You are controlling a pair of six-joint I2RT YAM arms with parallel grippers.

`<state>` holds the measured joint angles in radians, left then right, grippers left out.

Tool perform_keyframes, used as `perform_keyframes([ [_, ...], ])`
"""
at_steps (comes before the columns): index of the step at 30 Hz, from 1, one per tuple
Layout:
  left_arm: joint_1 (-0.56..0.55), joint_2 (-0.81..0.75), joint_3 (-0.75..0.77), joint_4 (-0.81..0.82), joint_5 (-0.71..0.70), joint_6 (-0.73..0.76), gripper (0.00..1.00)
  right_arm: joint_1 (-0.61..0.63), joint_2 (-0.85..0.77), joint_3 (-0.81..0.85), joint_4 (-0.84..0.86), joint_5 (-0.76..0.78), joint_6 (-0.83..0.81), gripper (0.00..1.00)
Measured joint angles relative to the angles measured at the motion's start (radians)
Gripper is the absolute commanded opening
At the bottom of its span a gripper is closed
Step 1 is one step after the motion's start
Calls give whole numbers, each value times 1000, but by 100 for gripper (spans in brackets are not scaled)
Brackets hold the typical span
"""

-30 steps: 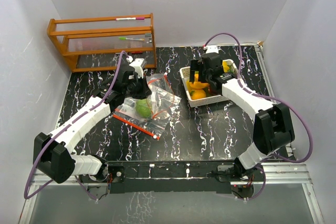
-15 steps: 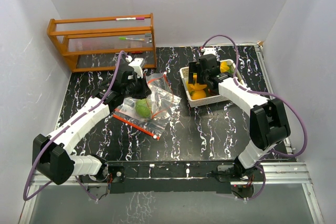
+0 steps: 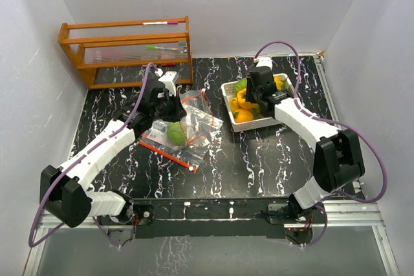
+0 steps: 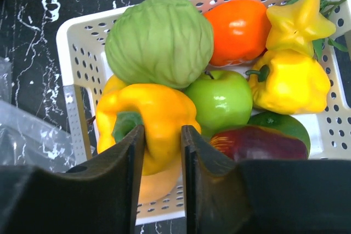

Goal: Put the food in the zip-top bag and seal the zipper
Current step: Pick up the fake vegetable from the bin.

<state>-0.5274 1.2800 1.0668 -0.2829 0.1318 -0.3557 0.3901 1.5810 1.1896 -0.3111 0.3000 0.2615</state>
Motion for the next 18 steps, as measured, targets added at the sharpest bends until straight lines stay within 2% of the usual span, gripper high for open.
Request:
perform_keyframes([
  [4, 0, 0, 0, 0, 0, 0, 0, 2, -43, -12, -23, -18, 3, 9],
  [5, 0, 0, 0, 0, 0, 0, 0, 2, -54, -14, -25, -23, 3, 8],
  [18, 0, 0, 0, 9, 0, -3, 0, 2, -185, -48, -34, -98, 18, 8],
])
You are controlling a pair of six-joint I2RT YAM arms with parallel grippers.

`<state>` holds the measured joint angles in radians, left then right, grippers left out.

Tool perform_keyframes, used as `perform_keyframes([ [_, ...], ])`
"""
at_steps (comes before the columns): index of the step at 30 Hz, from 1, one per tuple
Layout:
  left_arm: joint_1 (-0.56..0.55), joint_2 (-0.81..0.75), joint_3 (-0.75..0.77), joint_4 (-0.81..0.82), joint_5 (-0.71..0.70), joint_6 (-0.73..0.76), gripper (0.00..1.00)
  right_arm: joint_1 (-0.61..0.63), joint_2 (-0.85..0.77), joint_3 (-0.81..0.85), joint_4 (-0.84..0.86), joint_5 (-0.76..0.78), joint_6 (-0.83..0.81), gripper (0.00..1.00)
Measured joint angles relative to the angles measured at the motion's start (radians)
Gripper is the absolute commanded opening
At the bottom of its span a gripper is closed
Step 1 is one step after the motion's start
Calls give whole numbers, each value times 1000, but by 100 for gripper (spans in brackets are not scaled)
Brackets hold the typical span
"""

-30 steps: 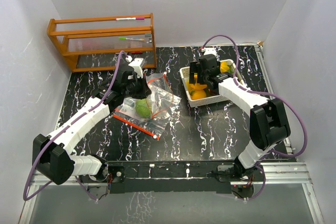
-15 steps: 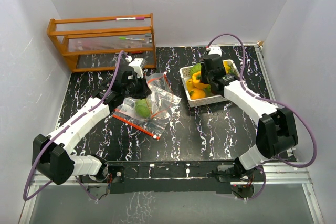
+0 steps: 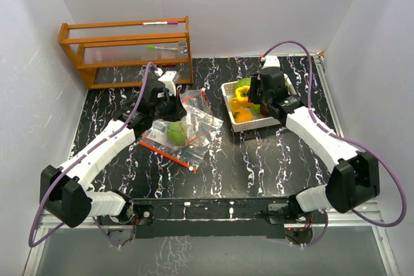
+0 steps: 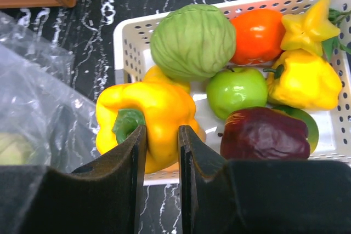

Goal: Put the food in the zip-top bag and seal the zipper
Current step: Pick up the fake vegetable from the bin, then place the fake vegetable in the zipper food storage bag.

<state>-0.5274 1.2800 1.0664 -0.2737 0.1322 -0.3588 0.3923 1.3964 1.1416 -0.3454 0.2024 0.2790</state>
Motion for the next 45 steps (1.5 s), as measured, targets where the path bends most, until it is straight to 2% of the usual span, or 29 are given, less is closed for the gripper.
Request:
perform_keyframes([
  [7, 0, 1, 0, 5, 1, 0, 0, 0, -161, -10, -26, -170, 13, 7],
  [14, 0, 8, 0, 5, 3, 0, 0, 0, -343, -29, 33, -442, 49, 8],
  [18, 0, 8, 0, 8, 7, -1, 0, 3, -353, -101, 131, -595, 113, 8],
  [22, 0, 9, 0, 11, 10, -1, 0, 33, -317, -172, 190, -664, 167, 8],
  [29, 0, 21, 0, 13, 15, -1, 0, 177, -253, -190, 286, -672, 203, 8],
  [33, 0, 21, 0, 14, 15, -1, 0, 240, -203, -190, 328, -619, 210, 8],
  [43, 0, 14, 0, 12, 18, -1, 0, 256, -111, -222, 329, -372, 208, 8],
  [45, 0, 10, 0, 12, 19, -1, 0, 257, -82, -222, 335, -343, 207, 14],
])
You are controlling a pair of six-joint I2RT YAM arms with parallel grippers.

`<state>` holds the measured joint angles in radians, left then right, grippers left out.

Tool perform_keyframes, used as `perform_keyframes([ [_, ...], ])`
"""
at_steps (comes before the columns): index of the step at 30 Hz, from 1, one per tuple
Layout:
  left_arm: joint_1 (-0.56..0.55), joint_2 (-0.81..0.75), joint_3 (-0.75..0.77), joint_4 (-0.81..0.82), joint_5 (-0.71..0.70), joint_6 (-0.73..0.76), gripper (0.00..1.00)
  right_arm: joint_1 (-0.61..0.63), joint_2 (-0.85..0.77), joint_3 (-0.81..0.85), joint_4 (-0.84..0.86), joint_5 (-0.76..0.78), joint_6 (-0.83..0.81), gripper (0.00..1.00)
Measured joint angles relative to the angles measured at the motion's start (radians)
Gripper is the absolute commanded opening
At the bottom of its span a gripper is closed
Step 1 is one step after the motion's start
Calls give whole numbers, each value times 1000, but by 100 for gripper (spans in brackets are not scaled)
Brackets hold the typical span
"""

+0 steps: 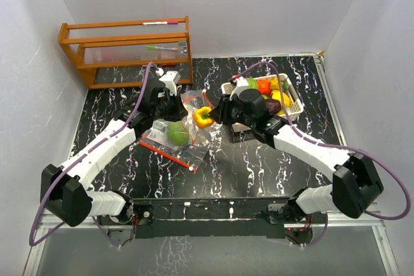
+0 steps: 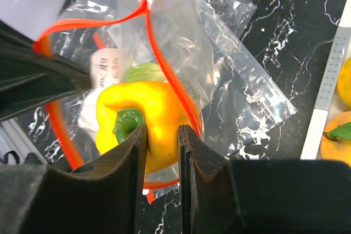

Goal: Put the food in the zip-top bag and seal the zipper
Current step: Place the fake vegetable in the zipper food storage bag, then pick up the fake vegetable from the bin.

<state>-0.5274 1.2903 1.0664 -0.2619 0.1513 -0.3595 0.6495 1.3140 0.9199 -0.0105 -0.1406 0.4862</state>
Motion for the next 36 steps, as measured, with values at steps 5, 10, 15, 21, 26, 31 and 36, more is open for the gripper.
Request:
perform_keyframes([
  [5, 0, -7, 0, 0, 3, 0, 0, 40, 72, 4, 2, 53, -14, 46],
  [10, 0, -8, 0, 0, 7, 0, 0, 105, 85, 50, -17, 89, -38, 59],
  [15, 0, -7, 0, 0, 9, 0, 0, 123, 40, 68, -24, 102, -51, 60],
  [21, 0, -7, 0, -1, 10, 0, 0, 123, -75, 84, -95, 224, -69, 98],
  [26, 0, -7, 0, -3, 10, 1, 0, 105, -81, 166, -188, 415, -100, 98],
  [31, 0, -7, 0, -5, 10, 1, 0, 7, 20, 275, -271, 504, -126, 98],
  [36, 0, -10, 0, -5, 10, 2, 0, -107, 221, 420, -318, 523, -171, 98],
])
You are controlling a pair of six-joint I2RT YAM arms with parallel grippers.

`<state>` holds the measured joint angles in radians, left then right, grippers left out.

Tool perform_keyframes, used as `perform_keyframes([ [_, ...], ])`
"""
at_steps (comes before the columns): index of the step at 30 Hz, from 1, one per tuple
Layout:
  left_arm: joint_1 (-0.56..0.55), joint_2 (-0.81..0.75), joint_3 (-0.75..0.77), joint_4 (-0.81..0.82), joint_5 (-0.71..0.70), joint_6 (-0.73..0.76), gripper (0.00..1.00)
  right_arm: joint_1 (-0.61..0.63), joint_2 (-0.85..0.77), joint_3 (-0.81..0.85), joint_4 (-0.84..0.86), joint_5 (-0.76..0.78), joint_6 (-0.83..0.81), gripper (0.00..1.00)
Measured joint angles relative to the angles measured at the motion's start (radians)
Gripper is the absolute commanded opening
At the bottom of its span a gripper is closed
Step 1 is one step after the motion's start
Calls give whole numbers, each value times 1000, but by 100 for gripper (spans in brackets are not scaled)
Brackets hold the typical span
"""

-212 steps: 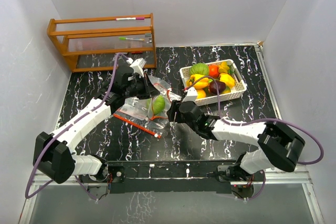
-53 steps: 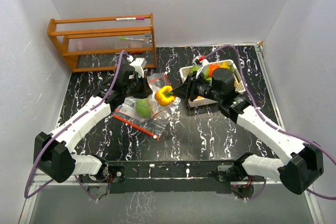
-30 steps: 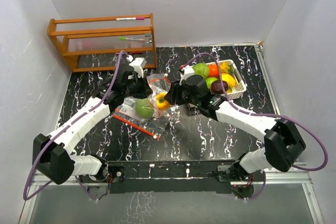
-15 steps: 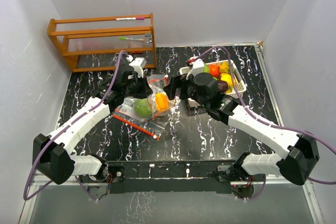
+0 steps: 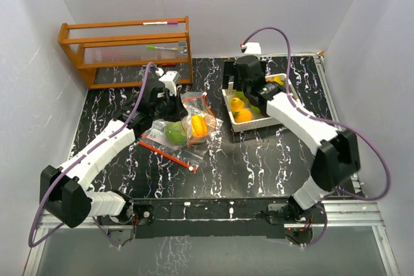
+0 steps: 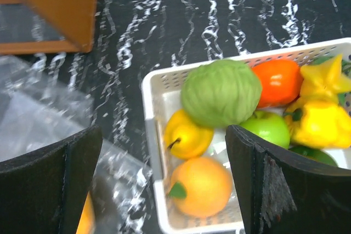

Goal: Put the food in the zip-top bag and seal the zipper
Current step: Pick up the fake vegetable from the bin.

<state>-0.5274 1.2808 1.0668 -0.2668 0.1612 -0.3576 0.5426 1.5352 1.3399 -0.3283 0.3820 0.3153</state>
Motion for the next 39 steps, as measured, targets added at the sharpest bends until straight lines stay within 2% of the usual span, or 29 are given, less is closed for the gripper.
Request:
perform_keyframes([
  [6, 0, -6, 0, -2, -3, 6, 0, -76, 256, 169, -30, 27, -42, 98],
  [11, 0, -8, 0, -3, -4, 7, 0, -87, 375, 214, -59, 71, -71, 98],
  [21, 0, -8, 0, -3, -11, 10, 0, -88, 398, 214, -69, 172, -82, 98],
  [32, 0, -8, 0, -3, -15, 10, 0, -97, 444, 200, -45, 187, -80, 98],
  [33, 0, -8, 0, -3, -15, 10, 0, -99, 446, 200, -42, 184, -80, 95],
  [34, 0, -8, 0, -3, -15, 10, 0, -101, 447, 200, -41, 179, -80, 88],
  [37, 0, -8, 0, -3, -16, 10, 0, -106, 447, 196, -36, 167, -85, 56],
  [39, 0, -8, 0, -3, -16, 10, 0, -108, 443, 181, -26, 164, -86, 39],
])
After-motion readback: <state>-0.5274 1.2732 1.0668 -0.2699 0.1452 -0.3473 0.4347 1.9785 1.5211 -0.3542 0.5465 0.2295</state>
